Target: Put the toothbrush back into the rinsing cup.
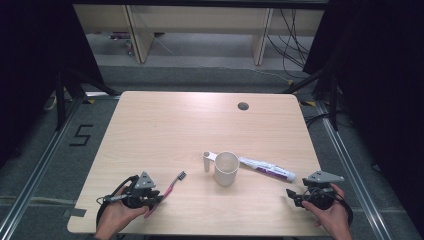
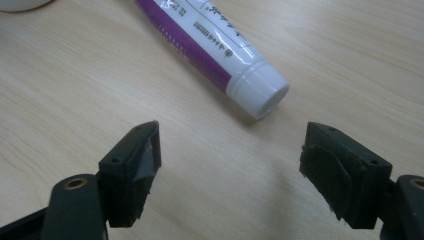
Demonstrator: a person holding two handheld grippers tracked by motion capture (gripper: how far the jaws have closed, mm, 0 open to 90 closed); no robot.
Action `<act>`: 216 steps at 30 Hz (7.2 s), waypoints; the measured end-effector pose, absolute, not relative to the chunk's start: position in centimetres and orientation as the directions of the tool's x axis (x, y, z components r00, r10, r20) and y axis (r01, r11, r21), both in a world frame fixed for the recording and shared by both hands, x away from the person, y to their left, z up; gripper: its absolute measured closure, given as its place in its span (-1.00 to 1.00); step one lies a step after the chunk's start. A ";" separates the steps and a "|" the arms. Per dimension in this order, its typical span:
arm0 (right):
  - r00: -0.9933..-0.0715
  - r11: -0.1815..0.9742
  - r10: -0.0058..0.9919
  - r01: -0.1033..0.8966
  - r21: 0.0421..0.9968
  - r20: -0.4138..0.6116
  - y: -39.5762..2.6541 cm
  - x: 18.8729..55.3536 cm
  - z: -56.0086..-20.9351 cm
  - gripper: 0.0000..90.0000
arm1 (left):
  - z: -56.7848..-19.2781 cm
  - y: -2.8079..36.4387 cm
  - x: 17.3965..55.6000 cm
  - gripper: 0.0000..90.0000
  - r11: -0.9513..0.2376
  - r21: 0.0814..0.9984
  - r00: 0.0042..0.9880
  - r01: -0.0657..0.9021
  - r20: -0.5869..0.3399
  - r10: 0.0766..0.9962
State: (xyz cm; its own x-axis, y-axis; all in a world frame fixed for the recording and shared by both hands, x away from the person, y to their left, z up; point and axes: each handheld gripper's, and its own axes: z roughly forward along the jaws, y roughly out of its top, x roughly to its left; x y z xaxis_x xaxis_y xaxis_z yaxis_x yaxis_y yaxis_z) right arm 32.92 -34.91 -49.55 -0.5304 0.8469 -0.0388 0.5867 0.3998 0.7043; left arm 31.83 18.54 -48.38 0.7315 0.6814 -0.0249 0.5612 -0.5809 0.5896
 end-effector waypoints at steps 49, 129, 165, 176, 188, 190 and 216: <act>-0.507 0.374 0.862 0.613 0.696 -0.017 -34.6 32.7 -49.4 -0.45 | -48.0 13.1 36.9 0.81 -0.769 0.205 0.784 0.606 0.012 0.621; -0.504 0.375 0.863 0.607 0.701 -0.024 -34.8 32.8 -49.2 -0.45 | -43.3 15.8 38.2 0.84 -0.343 0.857 0.638 0.385 0.021 0.770; -0.508 0.364 0.861 0.598 0.714 -0.014 -34.8 32.8 -49.4 -0.45 | -40.4 10.6 39.8 0.84 -0.129 0.967 0.699 0.221 -0.065 0.712; -0.515 0.386 0.856 0.583 0.715 -0.043 -35.0 32.9 -49.2 -0.45 | -40.4 9.2 39.7 0.84 -0.079 0.974 0.731 0.214 -0.106 0.674; -0.497 0.356 0.868 0.606 0.711 -0.011 -34.7 32.7 -49.3 -0.45 | -39.8 8.2 40.1 0.84 -0.040 0.980 0.735 0.195 -0.119 0.668; -0.507 0.374 0.862 0.598 0.709 -0.026 -34.9 32.8 -49.2 -0.45 | -39.9 7.9 40.3 0.84 -0.047 0.979 0.737 0.197 -0.117 0.665; -0.501 0.358 0.865 0.608 0.709 -0.007 -34.7 32.7 -49.2 -0.45 | -43.1 7.7 41.0 0.83 -0.079 0.966 0.739 0.246 -0.134 0.660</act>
